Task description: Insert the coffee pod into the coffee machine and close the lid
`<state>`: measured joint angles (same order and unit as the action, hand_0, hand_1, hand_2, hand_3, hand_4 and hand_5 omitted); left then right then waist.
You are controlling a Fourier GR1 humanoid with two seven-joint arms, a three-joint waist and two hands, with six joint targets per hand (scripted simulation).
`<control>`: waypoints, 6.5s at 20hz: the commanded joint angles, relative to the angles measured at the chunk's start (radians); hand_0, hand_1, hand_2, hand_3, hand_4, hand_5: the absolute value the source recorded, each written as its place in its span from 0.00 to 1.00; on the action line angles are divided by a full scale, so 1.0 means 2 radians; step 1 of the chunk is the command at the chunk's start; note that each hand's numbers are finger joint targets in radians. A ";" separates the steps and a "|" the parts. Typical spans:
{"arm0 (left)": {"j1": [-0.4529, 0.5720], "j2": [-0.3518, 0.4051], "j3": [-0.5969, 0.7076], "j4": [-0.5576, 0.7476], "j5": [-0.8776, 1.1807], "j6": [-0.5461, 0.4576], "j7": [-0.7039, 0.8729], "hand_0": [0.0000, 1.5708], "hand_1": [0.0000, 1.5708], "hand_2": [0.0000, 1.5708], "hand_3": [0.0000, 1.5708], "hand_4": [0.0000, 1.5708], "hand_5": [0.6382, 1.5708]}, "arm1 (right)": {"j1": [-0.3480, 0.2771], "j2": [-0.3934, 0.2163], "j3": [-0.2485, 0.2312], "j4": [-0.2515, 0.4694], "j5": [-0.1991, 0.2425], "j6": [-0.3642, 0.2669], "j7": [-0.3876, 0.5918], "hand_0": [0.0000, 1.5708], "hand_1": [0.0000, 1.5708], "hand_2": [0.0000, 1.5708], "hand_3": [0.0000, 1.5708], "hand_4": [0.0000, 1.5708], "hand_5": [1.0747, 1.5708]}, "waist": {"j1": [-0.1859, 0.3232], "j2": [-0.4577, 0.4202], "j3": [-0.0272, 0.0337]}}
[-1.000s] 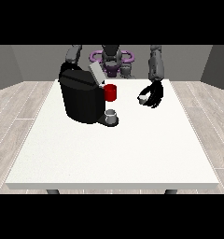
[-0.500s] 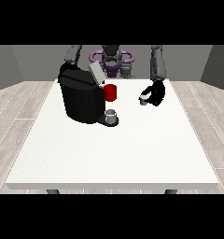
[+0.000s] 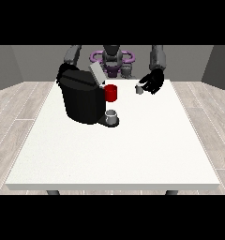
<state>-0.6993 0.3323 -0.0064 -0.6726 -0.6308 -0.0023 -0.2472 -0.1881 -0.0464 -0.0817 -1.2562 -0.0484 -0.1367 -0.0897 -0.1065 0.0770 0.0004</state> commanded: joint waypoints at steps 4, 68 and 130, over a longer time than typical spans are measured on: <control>-0.065 0.036 0.020 -0.015 0.014 -0.066 0.007 0.80 0.80 0.85 0.82 0.36 1.00 | -0.005 0.001 0.016 -0.002 0.005 0.008 -0.001 0.00 0.00 0.00 0.00 0.28 1.00 | -0.024 -0.005 -0.0002; -0.225 0.052 0.068 0.041 -0.019 -0.067 0.052 0.78 0.78 0.80 0.73 0.30 1.00 | -0.067 -0.004 0.015 -0.079 -0.007 -0.004 0.034 0.00 0.00 0.00 0.00 0.28 1.00 | -0.103 0.097 -0.0003; 0.005 -0.115 0.188 -0.015 0.166 -0.128 0.015 0.00 0.00 0.00 0.00 0.14 1.00 | 0.050 -0.036 0.000 -0.062 -0.017 0.030 0.023 0.00 0.00 0.00 0.00 0.24 1.00 | 0.056 -0.161 -0.0003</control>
<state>-0.7365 0.1405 0.3439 -0.6866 -0.3549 -0.2456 -0.2333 -0.0886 -0.1081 -0.1004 -1.3457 -0.0692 -0.1163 -0.0709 -0.0220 -0.1919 -0.0008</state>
